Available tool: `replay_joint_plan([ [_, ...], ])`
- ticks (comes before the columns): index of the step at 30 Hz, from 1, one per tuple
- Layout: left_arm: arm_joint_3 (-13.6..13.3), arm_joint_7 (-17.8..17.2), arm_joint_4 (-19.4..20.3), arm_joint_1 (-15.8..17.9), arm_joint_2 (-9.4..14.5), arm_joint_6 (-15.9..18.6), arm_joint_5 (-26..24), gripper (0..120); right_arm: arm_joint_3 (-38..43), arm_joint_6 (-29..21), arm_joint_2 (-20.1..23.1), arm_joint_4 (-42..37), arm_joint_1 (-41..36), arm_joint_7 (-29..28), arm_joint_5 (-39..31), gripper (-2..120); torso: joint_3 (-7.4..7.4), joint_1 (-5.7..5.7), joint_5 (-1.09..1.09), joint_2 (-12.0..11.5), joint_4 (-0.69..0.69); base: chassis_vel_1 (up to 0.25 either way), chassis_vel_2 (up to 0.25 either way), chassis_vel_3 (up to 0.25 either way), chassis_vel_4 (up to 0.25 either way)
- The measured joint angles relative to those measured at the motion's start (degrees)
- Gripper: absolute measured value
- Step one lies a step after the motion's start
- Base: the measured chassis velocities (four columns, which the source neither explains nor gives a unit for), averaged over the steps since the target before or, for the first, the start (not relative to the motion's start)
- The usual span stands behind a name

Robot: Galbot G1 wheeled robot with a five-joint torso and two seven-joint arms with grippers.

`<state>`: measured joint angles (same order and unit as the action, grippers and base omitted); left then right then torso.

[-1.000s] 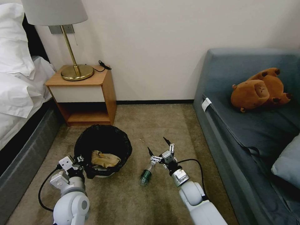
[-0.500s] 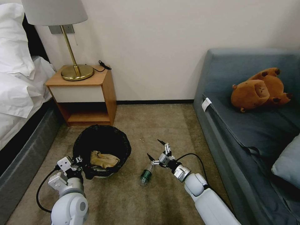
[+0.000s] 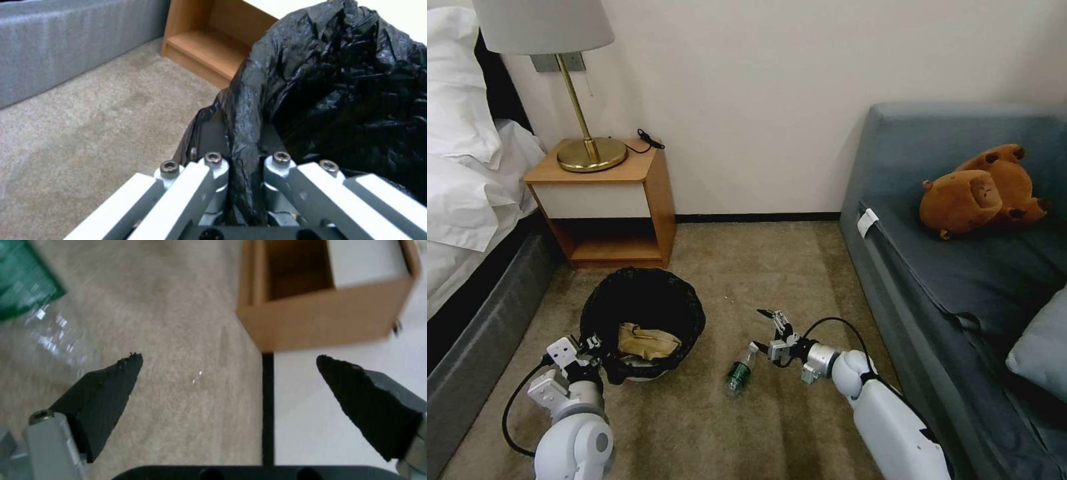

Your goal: Pick up the trash bin, then pick up the garbage on the floor and place it into the trash bin.

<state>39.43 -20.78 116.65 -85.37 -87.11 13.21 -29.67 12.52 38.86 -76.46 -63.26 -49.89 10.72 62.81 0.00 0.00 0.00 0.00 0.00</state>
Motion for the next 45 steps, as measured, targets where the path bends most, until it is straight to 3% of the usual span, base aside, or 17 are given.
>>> replay_joint_plan([
  [4,-0.13,0.01,0.0,0.01,-0.25,-0.07,0.09,4,-0.3,1.88,0.28,-0.35,1.32,0.0,7.52,100,0.0,0.0,0.0,0.0,-0.01,0.0,0.0,0.0,0.0],
  [5,-0.15,0.01,-0.05,0.01,-0.32,-0.19,0.2,4,-0.37,3.39,0.28,-0.69,2.6,-0.18,14.11,100,0.0,0.0,0.01,0.0,0.0,0.0,0.0,0.0,0.0],
  [7,-0.14,0.01,-0.23,0.01,-0.34,-0.23,0.21,4,-1.23,5.65,0.18,-0.65,4.44,-0.5,20.46,100,0.0,0.0,-0.01,0.0,0.0,0.0,0.0,0.0,0.0],
  [12,-0.06,0.01,-0.6,0.19,-0.62,-0.5,0.02,4,-6.26,7.69,0.57,0.01,7.03,-0.63,26.43,100,0.0,0.0,0.0,0.0,0.0,0.0,0.0,0.0,0.0],
  [31,0.13,0.14,-1.48,0.2,-1.63,-1.4,-0.36,4,-12.2,7.75,-1.6,10.22,12.77,3.71,32.23,100,0.0,0.0,0.0,0.0,-0.01,0.0,0.0,0.0,0.0],
  [45,-0.51,-0.17,-1.15,0.92,-2.55,-1.07,0.37,4,-16.04,7.44,-3.41,11.61,13.62,1.36,34.77,100,0.0,0.0,0.0,0.0,0.0,0.0,0.0,0.0,0.0],
])
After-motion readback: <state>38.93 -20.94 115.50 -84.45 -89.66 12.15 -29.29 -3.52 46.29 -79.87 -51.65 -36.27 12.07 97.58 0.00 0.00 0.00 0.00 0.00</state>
